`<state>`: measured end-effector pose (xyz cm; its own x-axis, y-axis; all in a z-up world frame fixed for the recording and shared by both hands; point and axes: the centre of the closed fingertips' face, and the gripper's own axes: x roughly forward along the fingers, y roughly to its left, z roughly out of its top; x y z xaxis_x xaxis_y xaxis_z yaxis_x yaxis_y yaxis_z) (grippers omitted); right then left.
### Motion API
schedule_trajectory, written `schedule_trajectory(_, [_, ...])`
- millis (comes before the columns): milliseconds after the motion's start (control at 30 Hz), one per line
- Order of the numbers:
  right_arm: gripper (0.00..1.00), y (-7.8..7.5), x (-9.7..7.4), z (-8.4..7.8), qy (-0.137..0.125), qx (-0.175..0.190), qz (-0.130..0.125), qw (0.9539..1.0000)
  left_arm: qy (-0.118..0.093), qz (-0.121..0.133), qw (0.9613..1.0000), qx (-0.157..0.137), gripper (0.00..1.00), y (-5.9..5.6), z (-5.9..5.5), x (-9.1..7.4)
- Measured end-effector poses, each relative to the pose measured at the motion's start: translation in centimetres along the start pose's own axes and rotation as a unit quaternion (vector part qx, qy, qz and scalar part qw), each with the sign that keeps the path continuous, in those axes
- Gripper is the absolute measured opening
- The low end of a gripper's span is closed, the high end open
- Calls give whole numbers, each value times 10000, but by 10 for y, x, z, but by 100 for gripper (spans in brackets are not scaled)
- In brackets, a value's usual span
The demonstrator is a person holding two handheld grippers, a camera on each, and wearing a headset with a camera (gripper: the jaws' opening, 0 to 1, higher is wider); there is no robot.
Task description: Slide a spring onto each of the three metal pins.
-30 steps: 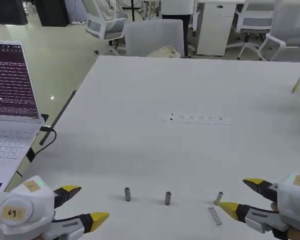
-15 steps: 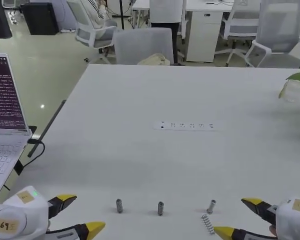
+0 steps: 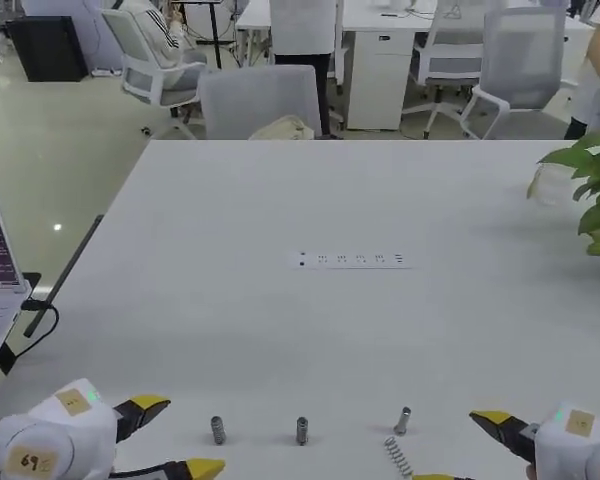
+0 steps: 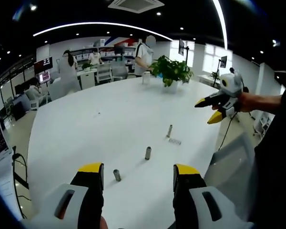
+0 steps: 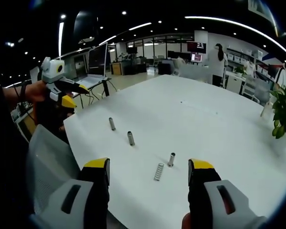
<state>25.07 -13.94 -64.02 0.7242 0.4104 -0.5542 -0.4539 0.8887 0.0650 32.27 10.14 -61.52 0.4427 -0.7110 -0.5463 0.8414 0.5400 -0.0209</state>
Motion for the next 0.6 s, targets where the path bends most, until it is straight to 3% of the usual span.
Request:
schedule_trajectory(267, [65,3,-5,-3,10,10,-70,10000,50,-446,9982,393,54,-22,12,24])
schedule_trajectory(400, [65,3,-9,-5,28,-14,-111,9999,78,-696,9958,591,53,-35,15,38])
schedule_trajectory(600, [64,1,-14,-7,-12,102,-238,9997,239,-1079,9892,962,52,-58,14,60])
